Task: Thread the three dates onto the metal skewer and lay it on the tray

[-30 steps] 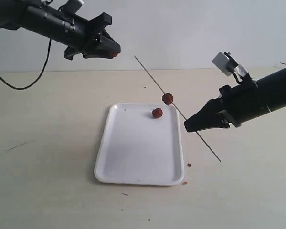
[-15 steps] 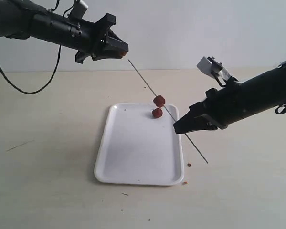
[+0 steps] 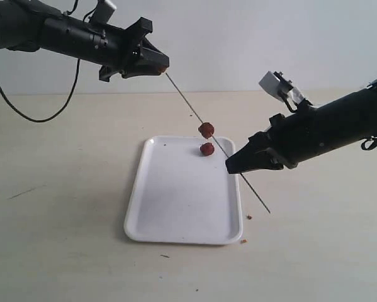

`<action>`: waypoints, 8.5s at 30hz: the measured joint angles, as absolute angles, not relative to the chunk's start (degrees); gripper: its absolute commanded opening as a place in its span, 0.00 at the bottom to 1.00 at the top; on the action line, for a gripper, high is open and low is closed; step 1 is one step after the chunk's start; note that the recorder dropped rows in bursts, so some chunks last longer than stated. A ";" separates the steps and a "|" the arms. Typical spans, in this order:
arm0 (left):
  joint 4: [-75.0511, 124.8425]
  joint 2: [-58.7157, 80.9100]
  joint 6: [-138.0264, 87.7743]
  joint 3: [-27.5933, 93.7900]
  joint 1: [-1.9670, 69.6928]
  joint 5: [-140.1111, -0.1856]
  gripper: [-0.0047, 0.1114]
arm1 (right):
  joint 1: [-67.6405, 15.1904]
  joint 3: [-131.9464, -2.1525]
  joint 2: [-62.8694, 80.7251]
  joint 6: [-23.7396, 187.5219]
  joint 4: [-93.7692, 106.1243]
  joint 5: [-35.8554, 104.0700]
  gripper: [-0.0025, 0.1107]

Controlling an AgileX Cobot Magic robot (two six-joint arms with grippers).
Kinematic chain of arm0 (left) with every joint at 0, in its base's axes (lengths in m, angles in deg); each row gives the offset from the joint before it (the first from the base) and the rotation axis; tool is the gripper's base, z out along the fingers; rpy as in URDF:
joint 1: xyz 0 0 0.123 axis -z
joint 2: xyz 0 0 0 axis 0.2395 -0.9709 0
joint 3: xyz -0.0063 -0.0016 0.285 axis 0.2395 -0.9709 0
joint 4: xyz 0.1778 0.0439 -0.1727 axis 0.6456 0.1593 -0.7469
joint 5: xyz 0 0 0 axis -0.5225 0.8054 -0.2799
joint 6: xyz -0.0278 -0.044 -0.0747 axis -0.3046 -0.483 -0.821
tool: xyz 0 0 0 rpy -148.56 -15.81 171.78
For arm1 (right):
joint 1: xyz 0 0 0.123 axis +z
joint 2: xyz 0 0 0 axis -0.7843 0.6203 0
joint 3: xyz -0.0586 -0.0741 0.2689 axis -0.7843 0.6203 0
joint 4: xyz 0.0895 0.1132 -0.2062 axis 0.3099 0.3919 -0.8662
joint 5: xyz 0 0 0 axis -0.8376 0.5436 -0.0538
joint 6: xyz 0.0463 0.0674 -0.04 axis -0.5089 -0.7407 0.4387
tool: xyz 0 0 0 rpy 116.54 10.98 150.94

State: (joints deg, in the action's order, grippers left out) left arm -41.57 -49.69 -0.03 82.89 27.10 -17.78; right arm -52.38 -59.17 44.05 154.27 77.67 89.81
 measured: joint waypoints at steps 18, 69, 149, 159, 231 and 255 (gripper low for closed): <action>-42.70 -49.69 1.48 82.89 29.50 -18.58 0.31 | -52.38 -59.17 44.05 155.58 81.75 88.86 0.02; -44.85 -49.69 0.41 82.89 29.83 -22.75 0.27 | -46.88 -62.66 45.90 154.76 104.17 81.97 0.02; 27.68 -55.01 -30.41 86.73 53.79 -28.29 0.62 | -60.16 -61.81 44.75 144.43 62.82 74.93 0.02; 29.03 -61.55 -25.03 95.33 53.79 -25.88 0.62 | -60.16 -61.81 44.66 144.00 62.68 74.93 0.02; 28.80 -65.40 -26.31 96.49 53.88 -24.43 0.25 | -60.16 -61.81 44.66 144.00 62.68 73.87 0.02; 22.14 -57.27 -28.01 96.49 52.58 -17.79 0.28 | -60.16 -61.34 44.66 144.58 62.68 77.47 0.02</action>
State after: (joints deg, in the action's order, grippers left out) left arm 22.14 -57.27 -28.01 96.49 52.58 -17.79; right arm -60.16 -61.34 44.66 144.58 62.68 77.47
